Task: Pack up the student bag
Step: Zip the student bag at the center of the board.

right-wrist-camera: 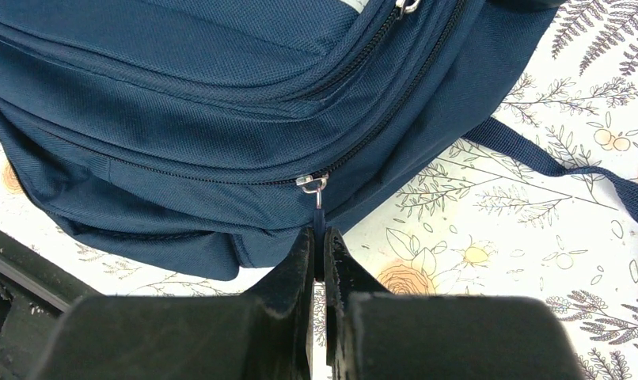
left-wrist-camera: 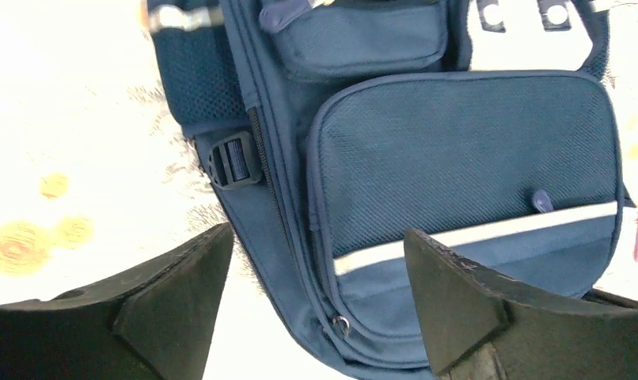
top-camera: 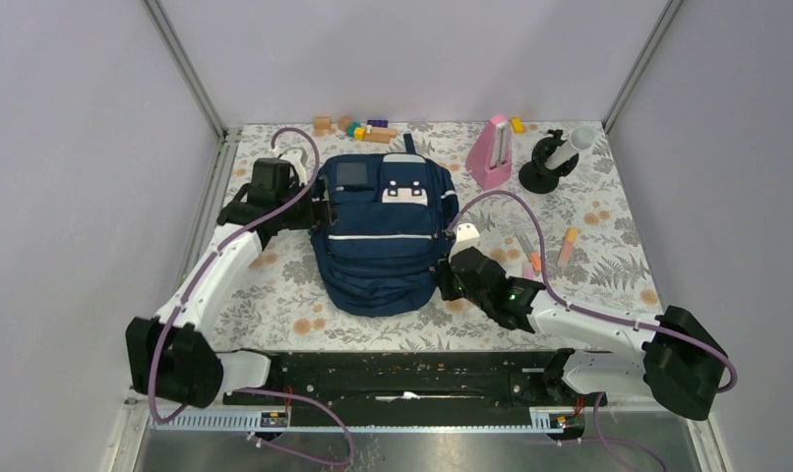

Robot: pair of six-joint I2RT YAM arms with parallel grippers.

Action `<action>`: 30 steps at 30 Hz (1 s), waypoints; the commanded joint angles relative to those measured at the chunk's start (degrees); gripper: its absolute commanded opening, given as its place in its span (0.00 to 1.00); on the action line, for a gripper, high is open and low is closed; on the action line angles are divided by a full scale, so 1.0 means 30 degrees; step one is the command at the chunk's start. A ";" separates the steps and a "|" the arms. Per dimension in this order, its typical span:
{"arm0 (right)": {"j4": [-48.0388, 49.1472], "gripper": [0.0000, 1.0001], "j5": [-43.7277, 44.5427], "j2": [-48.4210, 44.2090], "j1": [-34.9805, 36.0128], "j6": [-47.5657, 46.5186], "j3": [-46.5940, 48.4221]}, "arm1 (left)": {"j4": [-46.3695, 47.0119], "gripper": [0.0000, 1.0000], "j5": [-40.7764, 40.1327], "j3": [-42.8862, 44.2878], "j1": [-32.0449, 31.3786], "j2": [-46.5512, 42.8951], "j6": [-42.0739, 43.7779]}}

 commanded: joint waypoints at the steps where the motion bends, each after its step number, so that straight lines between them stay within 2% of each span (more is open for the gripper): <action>1: 0.0116 0.00 -0.0236 -0.0578 -0.0239 -0.0149 -0.0170 | 0.1720 0.82 -0.3518 0.0398 -0.2356 -0.3229 0.3536; 7: 0.0200 0.00 -0.0552 -0.0689 -0.0294 0.0001 -0.0155 | 0.3057 0.82 -0.3388 -0.1908 -0.8983 -0.5011 0.8499; 9: 0.0372 0.00 -0.0758 -0.0795 -0.0348 0.0099 -0.0213 | 0.3112 0.80 -0.3244 -0.2484 -1.0964 -0.5008 0.9367; 11: 0.0440 0.00 -0.0907 -0.0903 -0.0383 0.0204 -0.0193 | 0.3174 0.76 -0.3239 -0.2832 -1.2093 -0.4859 0.9613; 14: 0.0690 0.00 -0.1168 -0.1066 -0.0484 0.0353 -0.0342 | 0.4056 0.70 -0.2865 -0.3534 -1.3186 -0.4838 0.9965; 19: 0.1072 0.00 -0.1608 -0.1217 -0.0647 0.0589 -0.0580 | 0.6211 0.67 -0.2663 -0.5305 -1.4229 -0.4534 1.0957; 25: 0.1600 0.00 -0.2207 -0.0925 -0.0763 0.0839 -0.0718 | 0.6367 0.53 -0.3092 -0.4817 -1.4890 -0.2700 1.1274; 27: 0.1774 0.00 -0.2370 -0.0864 -0.0792 0.0919 -0.0750 | 0.6829 0.50 -0.4209 -0.4802 -1.5245 -0.2185 1.1582; 30: 0.1996 0.00 -0.2564 -0.0818 -0.0820 0.1065 -0.0798 | 0.7878 0.48 -0.5014 -0.4903 -1.5537 -0.1528 1.2118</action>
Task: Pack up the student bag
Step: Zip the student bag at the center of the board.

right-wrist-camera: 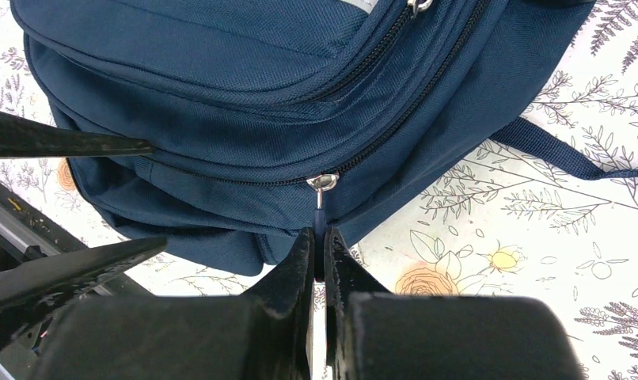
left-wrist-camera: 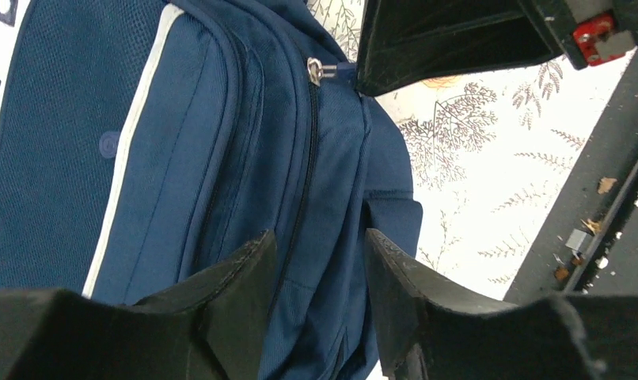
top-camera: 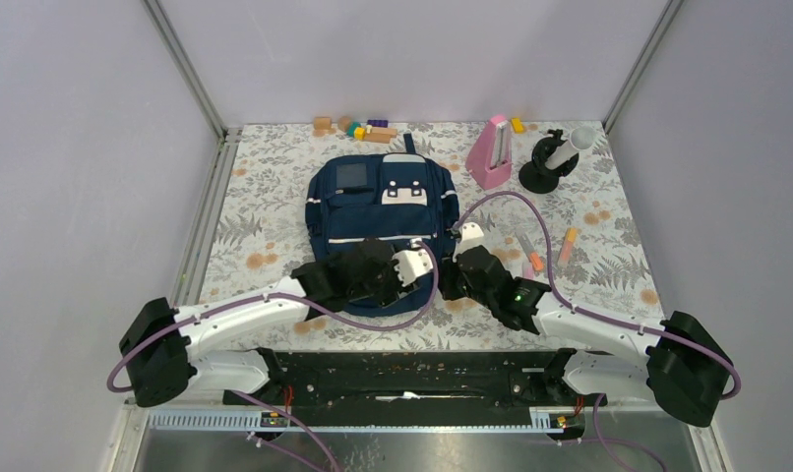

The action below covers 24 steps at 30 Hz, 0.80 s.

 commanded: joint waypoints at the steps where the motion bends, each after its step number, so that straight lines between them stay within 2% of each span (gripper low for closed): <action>1: 0.1028 0.00 -0.0760 -0.0164 -0.0154 0.0450 -0.0145 | 0.2573 0.48 -0.1751 0.0394 -0.0402 0.0676 0.1041; 5: 0.1203 0.00 -0.0911 -0.0246 -0.0184 0.0539 -0.0280 | 0.3839 0.42 -0.2849 0.0112 -0.0473 0.0845 0.1327; 13: 0.1266 0.00 -0.1039 -0.0334 -0.0300 0.0610 -0.0421 | 0.4304 0.41 -0.2481 -0.0175 -0.0506 0.1515 0.1478; 24: 0.1267 0.00 -0.1160 -0.0682 -0.0520 0.0667 -0.0619 | 0.4367 0.49 -0.2076 -0.0426 -0.0594 0.2197 0.1330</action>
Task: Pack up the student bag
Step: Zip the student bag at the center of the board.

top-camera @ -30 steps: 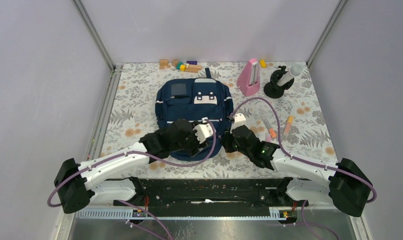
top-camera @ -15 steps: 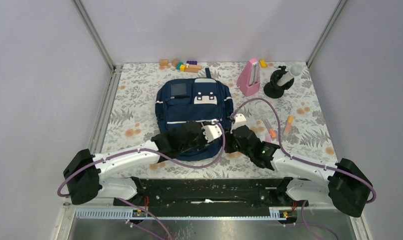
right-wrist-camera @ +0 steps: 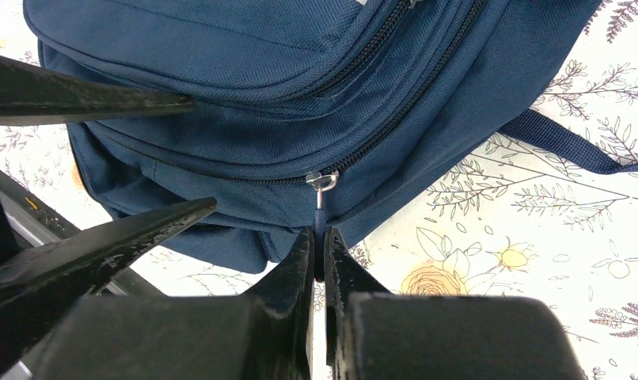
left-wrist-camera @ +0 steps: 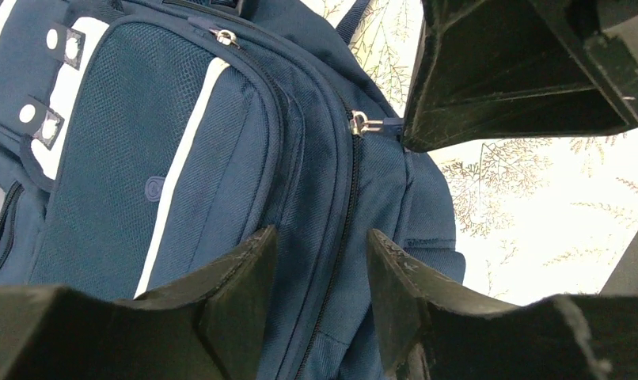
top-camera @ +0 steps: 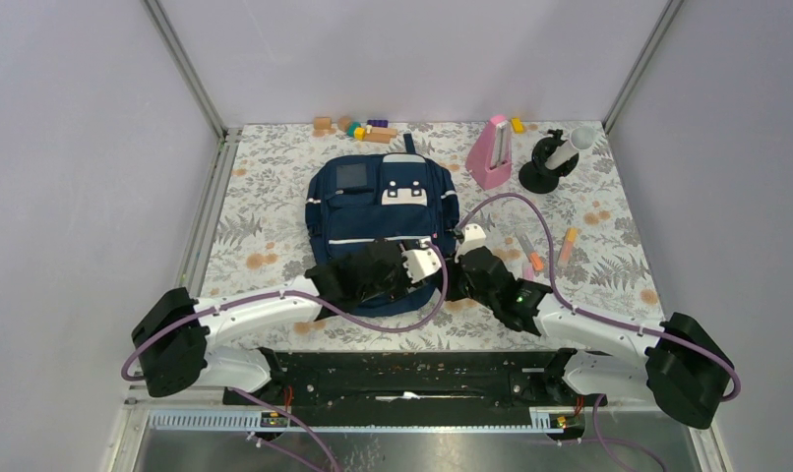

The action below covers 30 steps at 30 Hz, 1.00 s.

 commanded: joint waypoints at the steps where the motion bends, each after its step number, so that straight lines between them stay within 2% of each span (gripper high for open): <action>1: 0.0560 0.00 -0.0515 -0.0637 -0.0213 0.0184 -0.0082 | 0.1066 0.50 -0.0177 -0.0064 -0.0121 0.0783 0.0147; 6: 0.0578 0.00 -0.0602 -0.0627 -0.0273 0.0187 -0.0086 | 0.1039 0.50 -0.0436 0.0163 -0.0107 0.1610 0.0073; 8: 0.0625 0.00 -0.0642 -0.0634 -0.0298 0.0190 -0.0095 | 0.1129 0.46 -0.0772 0.0139 -0.0113 0.1679 0.0062; 13: 0.0786 0.00 -0.0622 -0.0494 -0.0327 0.0202 -0.0150 | 0.1135 0.19 -0.1440 0.0280 -0.0150 0.1873 0.0030; 18: 0.0891 0.00 -0.0065 -0.0329 -0.0353 0.0127 -0.0305 | 0.0775 0.00 -0.1775 0.0434 -0.0262 0.1929 0.0026; 30: 0.0634 0.00 0.1542 -0.0284 -0.0601 0.0165 -0.0554 | -0.0602 0.00 -0.2587 0.0346 -0.0517 0.0672 -0.0242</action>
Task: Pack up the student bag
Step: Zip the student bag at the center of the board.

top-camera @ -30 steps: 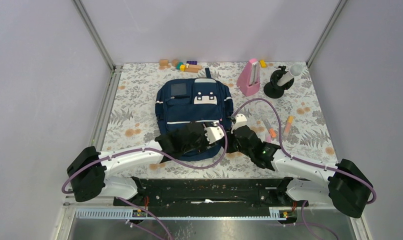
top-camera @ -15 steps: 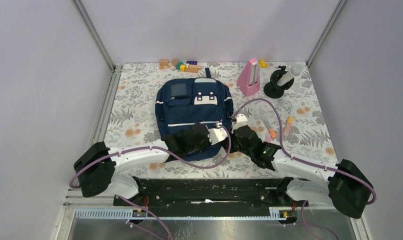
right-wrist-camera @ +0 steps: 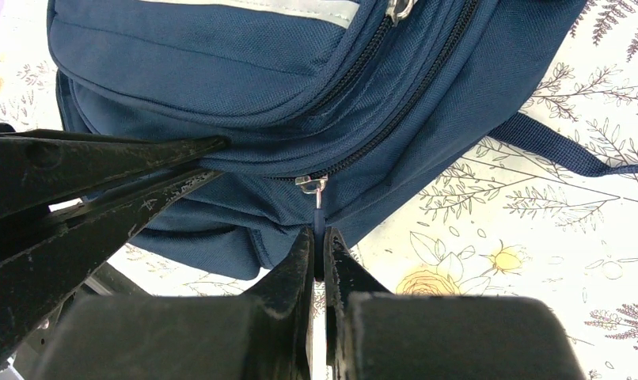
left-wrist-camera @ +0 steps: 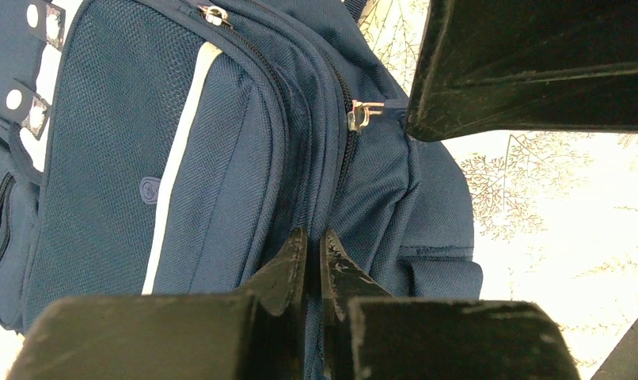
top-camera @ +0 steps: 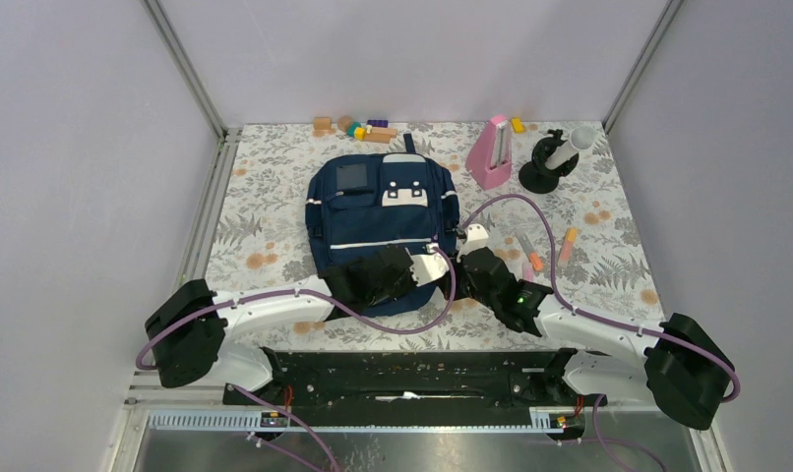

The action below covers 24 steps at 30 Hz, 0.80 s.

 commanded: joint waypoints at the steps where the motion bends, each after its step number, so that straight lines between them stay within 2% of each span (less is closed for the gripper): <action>1: 0.0034 0.00 0.1327 -0.0189 -0.0385 0.0069 -0.0120 | -0.1206 0.00 -0.0975 0.0319 -0.0079 -0.1090 -0.0341; 24: -0.0807 0.00 0.1042 -0.0210 -0.2284 -0.0753 0.0320 | -0.3982 0.00 -0.1756 0.0208 -0.0580 -0.3380 -0.1809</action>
